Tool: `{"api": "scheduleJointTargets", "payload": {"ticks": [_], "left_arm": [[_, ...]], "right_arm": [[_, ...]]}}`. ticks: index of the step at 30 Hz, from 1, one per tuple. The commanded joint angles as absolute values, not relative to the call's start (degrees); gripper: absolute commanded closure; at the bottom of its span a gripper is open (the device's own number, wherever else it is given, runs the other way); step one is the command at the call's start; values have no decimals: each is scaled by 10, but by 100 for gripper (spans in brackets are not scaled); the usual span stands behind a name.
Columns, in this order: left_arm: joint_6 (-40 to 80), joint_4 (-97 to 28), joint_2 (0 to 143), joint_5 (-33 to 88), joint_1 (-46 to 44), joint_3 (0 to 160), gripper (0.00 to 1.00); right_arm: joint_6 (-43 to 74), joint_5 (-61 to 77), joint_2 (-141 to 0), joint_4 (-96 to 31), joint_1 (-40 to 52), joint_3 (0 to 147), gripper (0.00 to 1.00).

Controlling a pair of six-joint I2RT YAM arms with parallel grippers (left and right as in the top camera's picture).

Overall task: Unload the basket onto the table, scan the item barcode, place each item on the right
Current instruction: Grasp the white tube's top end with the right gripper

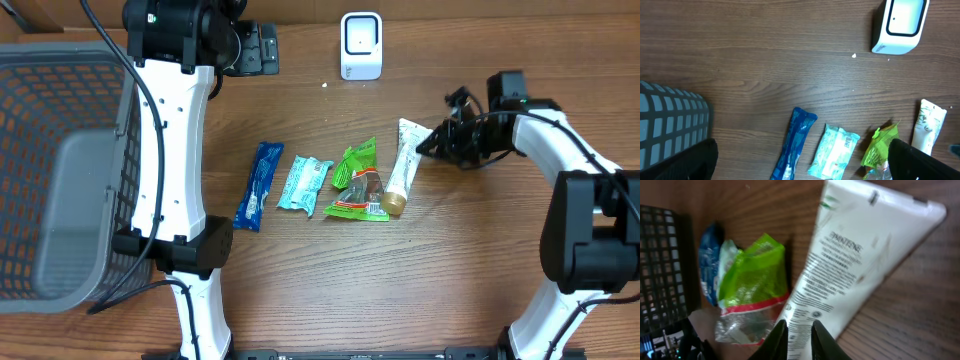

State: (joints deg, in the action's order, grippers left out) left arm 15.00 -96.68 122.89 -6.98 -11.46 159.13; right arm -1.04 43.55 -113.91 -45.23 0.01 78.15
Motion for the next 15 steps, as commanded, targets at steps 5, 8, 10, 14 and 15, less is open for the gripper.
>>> {"api": "scheduleJointTargets", "payload": {"ticks": [5, 8, 10, 14, 15], "left_arm": [[150, -968, 1227, -79, -109, 1595, 0], [150, -968, 1227, -79, -109, 1595, 0], [150, -968, 1227, -79, -109, 1595, 0], [150, -968, 1227, -79, -109, 1595, 0], [150, -968, 1227, -79, -109, 1595, 0]], "right_arm": [[-66, 481, -1115, -449, 15, 782, 77], [-76, 481, -1119, -427, 26, 757, 77], [-76, 481, -1124, -412, 31, 739, 77], [-85, 480, -1139, -386, 32, 705, 76], [-86, 479, -1145, -377, 31, 699, 76]]}}
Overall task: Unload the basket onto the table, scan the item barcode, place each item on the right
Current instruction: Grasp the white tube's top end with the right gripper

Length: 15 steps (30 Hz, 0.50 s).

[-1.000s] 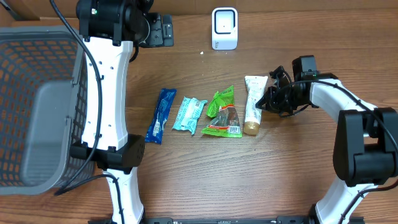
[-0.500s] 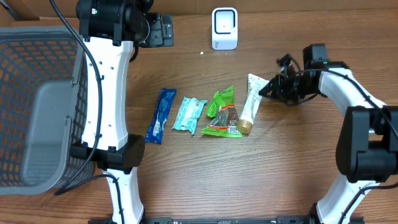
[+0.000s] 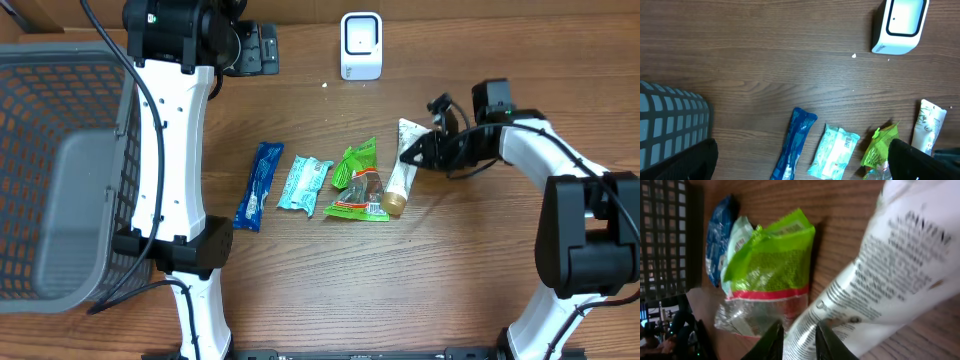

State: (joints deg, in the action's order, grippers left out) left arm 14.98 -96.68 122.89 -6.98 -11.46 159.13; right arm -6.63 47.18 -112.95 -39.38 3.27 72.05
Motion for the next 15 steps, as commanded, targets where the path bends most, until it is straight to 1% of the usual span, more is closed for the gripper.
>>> {"api": "scheduleJointTargets", "payload": {"ticks": [1, 5, 9, 15], "left_arm": [[150, -968, 1227, -79, -109, 1595, 0], [150, -968, 1227, -79, -109, 1595, 0], [150, -968, 1227, -79, -109, 1595, 0], [150, -968, 1227, -79, -109, 1595, 0]], "right_arm": [[-86, 478, -1152, -368, 32, 695, 76], [-65, 459, -1179, -350, 32, 688, 76], [-30, 409, -1193, -349, 31, 688, 76], [-30, 482, -1165, -402, 9, 732, 77]]}}
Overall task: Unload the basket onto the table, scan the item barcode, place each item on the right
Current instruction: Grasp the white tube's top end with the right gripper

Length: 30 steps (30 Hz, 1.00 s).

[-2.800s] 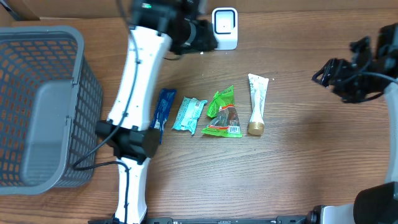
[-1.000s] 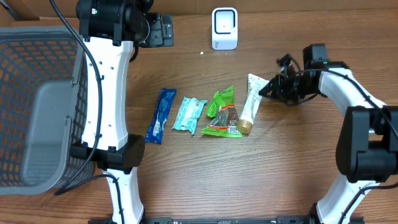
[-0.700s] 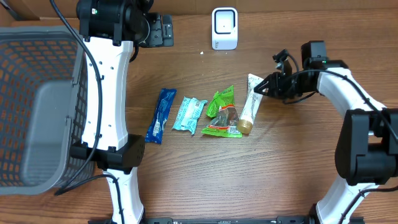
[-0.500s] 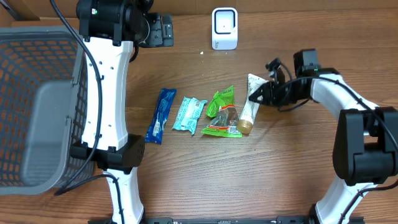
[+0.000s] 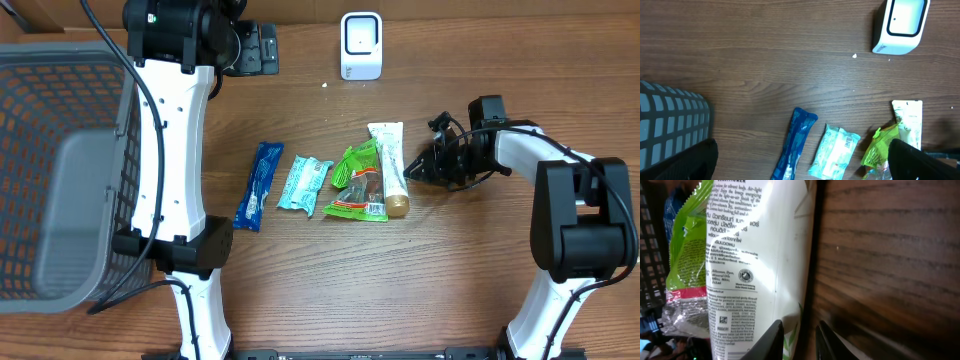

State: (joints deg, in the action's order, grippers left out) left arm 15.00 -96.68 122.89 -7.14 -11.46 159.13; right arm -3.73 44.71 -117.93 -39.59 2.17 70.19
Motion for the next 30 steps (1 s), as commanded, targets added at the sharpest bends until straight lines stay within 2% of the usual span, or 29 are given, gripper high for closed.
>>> {"api": "scheduleJointTargets", "payload": {"ticks": [1, 7, 10, 14, 20, 30], "left_arm": [[150, -968, 1227, -79, -109, 1595, 0], [150, -968, 1227, -79, -109, 1595, 0], [150, -968, 1227, -79, -109, 1595, 0], [150, -968, 1227, -79, -109, 1595, 0], [150, -968, 1227, -79, -109, 1595, 0], [150, -968, 1227, -79, -109, 1595, 0]], "right_arm": [[-30, 503, -1154, -410, 5, 742, 77], [-35, 552, -1095, -414, 17, 768, 69], [-92, 552, -1091, -413, 41, 767, 68], [-155, 530, -1112, -418, 84, 765, 68], [-155, 470, -1159, -416, 109, 761, 69], [-155, 471, -1256, -399, 105, 761, 68]]}}
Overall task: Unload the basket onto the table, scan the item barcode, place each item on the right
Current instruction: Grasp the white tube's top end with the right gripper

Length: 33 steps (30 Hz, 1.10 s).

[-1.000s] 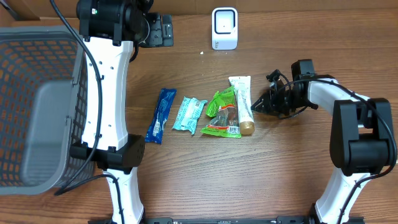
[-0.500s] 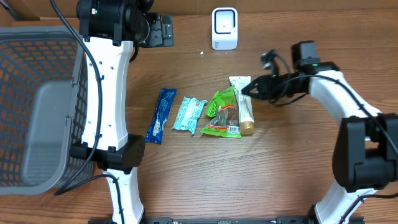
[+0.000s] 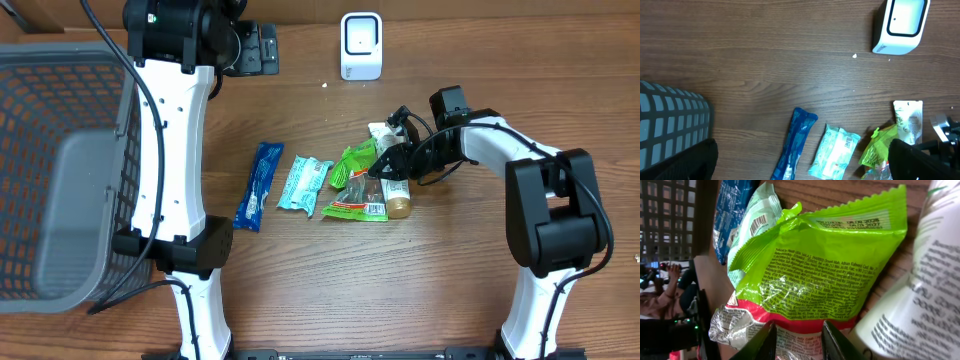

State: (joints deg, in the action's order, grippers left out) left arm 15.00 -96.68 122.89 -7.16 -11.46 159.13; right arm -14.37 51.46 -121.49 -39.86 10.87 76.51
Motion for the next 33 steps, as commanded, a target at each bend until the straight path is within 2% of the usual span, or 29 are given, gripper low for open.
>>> {"api": "scheduleJointTargets", "payload": {"ticks": [1, 6, 14, 18, 21, 23, 33], "left_arm": [[150, -968, 1227, -79, -109, 1595, 1], [150, -968, 1227, -79, -109, 1595, 0], [150, -968, 1227, -79, -109, 1595, 0], [150, -968, 1227, -79, -109, 1595, 0], [150, -968, 1227, -79, -109, 1595, 0], [150, -968, 1227, -79, -109, 1595, 1], [150, -968, 1227, -79, -109, 1595, 0]], "right_arm": [[-153, 472, -1257, -399, 105, 761, 68], [-148, 501, -1253, -429, 96, 789, 62], [-148, 531, -1219, -583, 55, 926, 42], [-132, 499, -1192, -623, 34, 964, 34], [-120, 453, -1188, -624, 25, 964, 23], [-121, 430, -1190, -622, 25, 952, 19], [-122, 395, -1191, -599, 51, 831, 17]]}}
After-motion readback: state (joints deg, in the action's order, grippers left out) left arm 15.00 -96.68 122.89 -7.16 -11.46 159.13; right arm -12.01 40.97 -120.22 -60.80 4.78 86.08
